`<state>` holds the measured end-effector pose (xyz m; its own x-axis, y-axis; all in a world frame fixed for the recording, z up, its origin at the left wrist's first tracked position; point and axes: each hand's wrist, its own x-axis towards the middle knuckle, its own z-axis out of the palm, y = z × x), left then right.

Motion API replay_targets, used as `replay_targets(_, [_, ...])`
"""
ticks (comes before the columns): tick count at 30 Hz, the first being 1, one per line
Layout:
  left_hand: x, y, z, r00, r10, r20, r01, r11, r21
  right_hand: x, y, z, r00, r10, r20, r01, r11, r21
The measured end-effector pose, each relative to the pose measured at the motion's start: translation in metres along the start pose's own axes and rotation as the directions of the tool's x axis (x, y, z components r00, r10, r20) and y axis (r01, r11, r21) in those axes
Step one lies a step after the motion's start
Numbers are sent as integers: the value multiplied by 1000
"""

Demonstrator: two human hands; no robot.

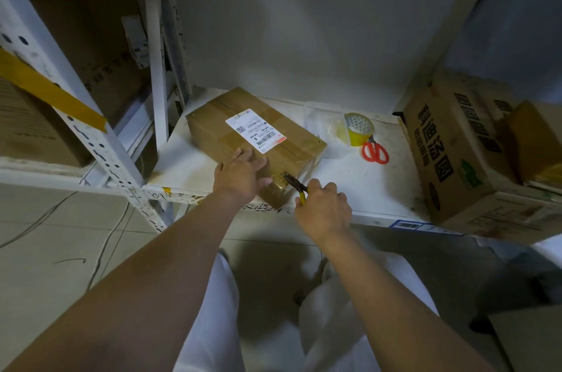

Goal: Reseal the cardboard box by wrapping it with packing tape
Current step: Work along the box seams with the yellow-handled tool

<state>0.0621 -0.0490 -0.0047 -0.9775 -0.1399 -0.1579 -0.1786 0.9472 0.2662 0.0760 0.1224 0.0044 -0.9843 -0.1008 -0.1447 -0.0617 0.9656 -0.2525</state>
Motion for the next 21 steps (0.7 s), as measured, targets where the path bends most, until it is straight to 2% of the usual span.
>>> replay_targets(9, [-3,9,-5,997,-51,51,50,998,25,-19,-16,-2,969,137,206,-116,987,-110])
replay_targets(16, [-7,17,1,1000,-6,-20,9,993,120,-13,-16,-12,964,156,217,-118,976,-181])
replay_targets(21, [-9,22,6,992,82,-95,-63,979,192,-9,-11,-20,964,162,212,-116,970,-215])
